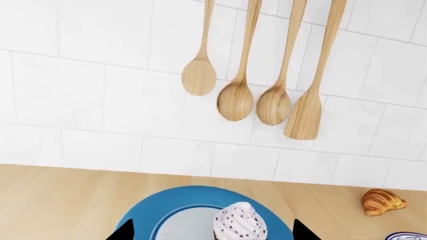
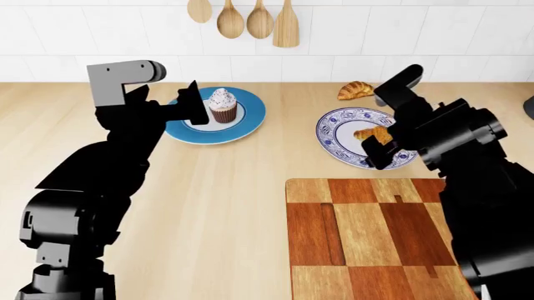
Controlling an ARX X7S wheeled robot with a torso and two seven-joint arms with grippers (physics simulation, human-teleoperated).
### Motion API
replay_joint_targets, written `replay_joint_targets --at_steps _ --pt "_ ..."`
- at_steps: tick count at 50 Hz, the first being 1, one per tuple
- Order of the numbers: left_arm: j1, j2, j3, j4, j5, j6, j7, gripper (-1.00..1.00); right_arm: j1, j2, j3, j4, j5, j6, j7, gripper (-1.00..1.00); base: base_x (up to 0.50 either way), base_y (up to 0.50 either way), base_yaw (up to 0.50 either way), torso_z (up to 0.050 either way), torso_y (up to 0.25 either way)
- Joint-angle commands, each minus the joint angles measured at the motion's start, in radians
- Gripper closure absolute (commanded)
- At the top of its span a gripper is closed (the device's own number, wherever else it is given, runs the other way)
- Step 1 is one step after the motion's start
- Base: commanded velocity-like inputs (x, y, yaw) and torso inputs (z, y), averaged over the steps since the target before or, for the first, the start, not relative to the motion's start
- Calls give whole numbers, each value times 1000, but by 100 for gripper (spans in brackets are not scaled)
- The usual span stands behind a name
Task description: From the different types of pastries on the counter, select a croissant and place it on the cutting board. Then retrieve a jar of jam from the cabinet and place it alongside the croissant on the cutting board.
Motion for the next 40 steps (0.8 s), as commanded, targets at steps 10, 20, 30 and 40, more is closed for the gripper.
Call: replay_joint_targets --at_steps 10,20,30,40 --pt "4 0 12 10 -6 0 -10 -100 4 18 13 21 -16 -29 4 100 0 0 0 0 0" --pt "6 0 11 41 -27 -21 -15 -100 -8 188 116 -616 36 345 22 100 0 0 0 0 0" --pt "11 -5 -4 61 -53 -39 -19 -100 -33 335 129 -1171 42 750 26 100 0 0 0 0 0" --pt "10 -11 -25 96 -87 -66 -28 -100 -126 642 203 -1691 486 997 322 100 0 0 0 0 0"
